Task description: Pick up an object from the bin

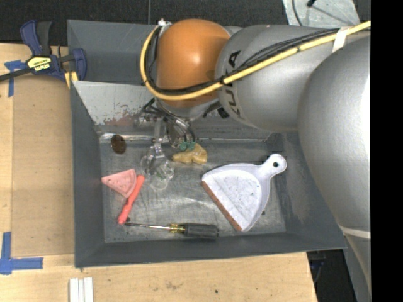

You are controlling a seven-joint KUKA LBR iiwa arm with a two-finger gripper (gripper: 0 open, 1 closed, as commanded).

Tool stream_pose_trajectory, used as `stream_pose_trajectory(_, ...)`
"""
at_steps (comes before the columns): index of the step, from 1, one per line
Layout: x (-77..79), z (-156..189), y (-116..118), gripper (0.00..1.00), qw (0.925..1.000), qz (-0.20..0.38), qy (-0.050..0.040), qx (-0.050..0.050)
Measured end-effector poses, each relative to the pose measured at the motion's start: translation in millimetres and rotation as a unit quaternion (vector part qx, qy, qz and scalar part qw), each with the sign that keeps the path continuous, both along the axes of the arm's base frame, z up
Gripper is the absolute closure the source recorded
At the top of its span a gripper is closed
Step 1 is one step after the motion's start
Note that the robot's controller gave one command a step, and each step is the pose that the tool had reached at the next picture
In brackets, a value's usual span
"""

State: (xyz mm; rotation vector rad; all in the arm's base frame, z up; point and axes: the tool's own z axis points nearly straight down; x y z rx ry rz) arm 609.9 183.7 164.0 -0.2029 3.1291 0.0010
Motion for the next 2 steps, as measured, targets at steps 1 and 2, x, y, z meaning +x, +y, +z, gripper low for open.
stream_pose_trajectory(1,-37.5,-14.5,41.6,0.00,0.9975,0.071,0.0033,0.000)
stream_pose_trajectory(2,-34.6,-20.7,35.9,0.00,0.9862,0.165,0.0026,-0.001)
